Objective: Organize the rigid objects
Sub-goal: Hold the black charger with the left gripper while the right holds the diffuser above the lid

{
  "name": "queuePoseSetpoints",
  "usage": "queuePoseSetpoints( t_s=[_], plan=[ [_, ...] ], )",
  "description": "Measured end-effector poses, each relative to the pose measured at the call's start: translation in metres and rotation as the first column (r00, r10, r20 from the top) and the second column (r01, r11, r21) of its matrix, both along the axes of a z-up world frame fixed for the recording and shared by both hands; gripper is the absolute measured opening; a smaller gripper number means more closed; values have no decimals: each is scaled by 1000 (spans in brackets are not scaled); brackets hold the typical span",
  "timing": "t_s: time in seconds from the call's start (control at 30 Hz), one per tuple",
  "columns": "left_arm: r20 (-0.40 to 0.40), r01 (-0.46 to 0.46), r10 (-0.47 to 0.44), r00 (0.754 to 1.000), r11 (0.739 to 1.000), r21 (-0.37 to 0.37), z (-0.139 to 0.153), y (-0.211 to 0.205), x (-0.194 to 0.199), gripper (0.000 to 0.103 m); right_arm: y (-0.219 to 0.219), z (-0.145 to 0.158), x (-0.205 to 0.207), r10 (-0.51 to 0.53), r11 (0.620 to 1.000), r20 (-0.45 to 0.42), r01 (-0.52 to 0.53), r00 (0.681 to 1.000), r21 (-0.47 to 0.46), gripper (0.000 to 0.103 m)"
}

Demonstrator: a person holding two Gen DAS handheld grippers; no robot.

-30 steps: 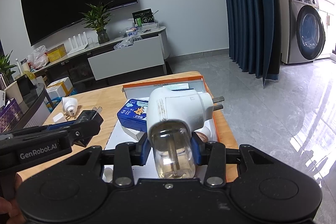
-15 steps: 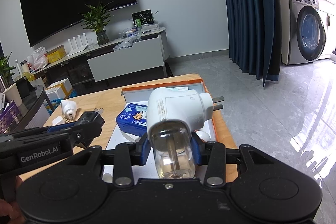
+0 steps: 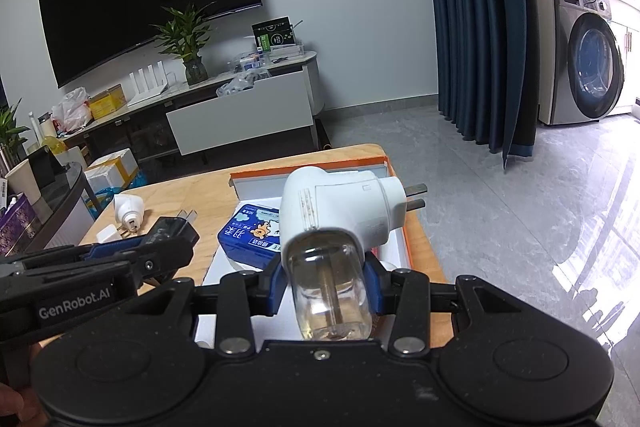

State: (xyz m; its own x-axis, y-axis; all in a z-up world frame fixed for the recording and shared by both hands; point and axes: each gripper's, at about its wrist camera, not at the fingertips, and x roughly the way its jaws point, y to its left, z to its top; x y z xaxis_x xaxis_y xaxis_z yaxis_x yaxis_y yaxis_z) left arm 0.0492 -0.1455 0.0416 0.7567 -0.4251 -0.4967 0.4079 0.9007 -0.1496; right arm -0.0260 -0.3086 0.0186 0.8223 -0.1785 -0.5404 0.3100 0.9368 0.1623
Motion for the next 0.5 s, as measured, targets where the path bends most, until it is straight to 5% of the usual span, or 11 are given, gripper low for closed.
queuePoseSetpoints(
  t_s=[0.5],
  plan=[
    [-17, 15, -15, 1000, 1000, 4, -4, -7, 9, 36, -5, -1, 18, 5, 1000, -18, -5, 1000, -3, 49]
  ],
)
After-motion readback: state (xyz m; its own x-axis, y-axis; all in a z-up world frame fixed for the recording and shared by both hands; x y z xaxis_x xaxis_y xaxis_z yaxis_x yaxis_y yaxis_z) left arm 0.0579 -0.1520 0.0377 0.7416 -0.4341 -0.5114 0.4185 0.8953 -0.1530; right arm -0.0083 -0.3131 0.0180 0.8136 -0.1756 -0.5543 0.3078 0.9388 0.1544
